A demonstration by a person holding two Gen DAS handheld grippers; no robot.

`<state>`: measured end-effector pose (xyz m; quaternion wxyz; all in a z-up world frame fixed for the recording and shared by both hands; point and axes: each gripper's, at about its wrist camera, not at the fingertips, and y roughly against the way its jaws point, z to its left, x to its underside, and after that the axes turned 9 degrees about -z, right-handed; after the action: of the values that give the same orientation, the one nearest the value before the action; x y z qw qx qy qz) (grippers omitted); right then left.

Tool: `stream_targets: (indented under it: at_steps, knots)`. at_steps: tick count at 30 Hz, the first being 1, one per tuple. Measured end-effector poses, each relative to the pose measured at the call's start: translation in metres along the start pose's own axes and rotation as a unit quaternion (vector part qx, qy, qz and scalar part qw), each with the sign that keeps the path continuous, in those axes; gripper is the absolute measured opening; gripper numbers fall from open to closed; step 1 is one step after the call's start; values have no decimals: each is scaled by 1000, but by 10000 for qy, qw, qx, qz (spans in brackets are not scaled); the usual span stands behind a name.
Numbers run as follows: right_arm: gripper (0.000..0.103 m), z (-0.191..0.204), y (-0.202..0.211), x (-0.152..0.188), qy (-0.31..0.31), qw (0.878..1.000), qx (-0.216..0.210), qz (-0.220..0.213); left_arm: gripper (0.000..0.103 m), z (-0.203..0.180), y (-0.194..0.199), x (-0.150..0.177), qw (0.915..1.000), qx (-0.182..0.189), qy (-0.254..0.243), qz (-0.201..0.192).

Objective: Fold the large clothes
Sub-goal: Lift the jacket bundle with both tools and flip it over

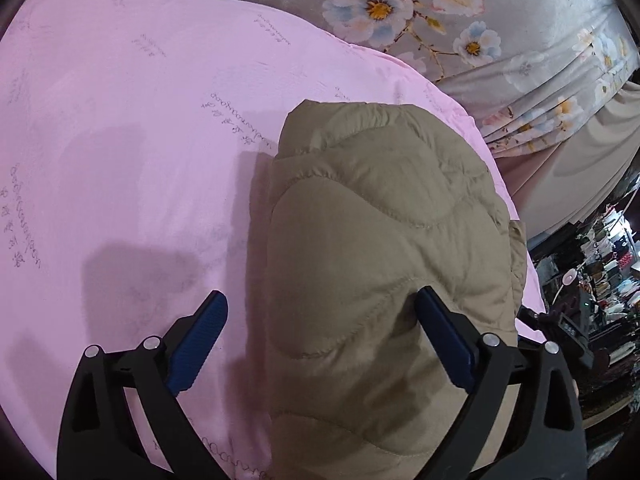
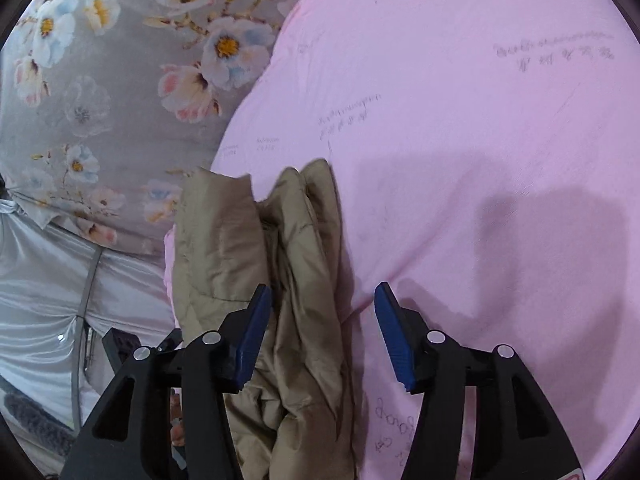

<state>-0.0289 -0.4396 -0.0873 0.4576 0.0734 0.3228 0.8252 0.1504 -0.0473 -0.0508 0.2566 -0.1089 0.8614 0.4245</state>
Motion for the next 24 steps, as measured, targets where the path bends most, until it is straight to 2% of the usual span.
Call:
stream_targets:
  at_steps: [1, 9, 16, 17, 19, 20, 22, 24]
  knots:
    - [54, -1, -10, 1, -42, 9998, -56, 175, 94, 2, -4, 0, 9999, 109, 42, 83]
    - [52, 9, -32, 5, 73, 9975, -484, 500, 98, 10, -36, 1, 9923, 1003, 461, 562]
    - [52, 35, -66, 8, 355, 9949, -690, 643, 98, 6, -51, -2, 9899, 1187, 416, 660]
    - [49, 38, -70, 8, 403, 9947, -701, 639, 98, 6, -52, -3, 9897, 1217, 389, 654]
    - [35, 43, -76, 9, 436, 9939, -813, 605, 98, 5, -50, -4, 9898, 1254, 303, 598]
    - [32, 46, -76, 10, 457, 9937, -846, 568, 98, 4, -47, -4, 9902, 1257, 239, 555]
    - [22, 57, -73, 12, 593, 9937, -854, 427, 93, 1, -41, -6, 9911, 1254, 103, 440]
    - [19, 73, -65, 14, 775, 9924, -920, 250, 90, -3, -34, -13, 9913, 1279, -65, 299]
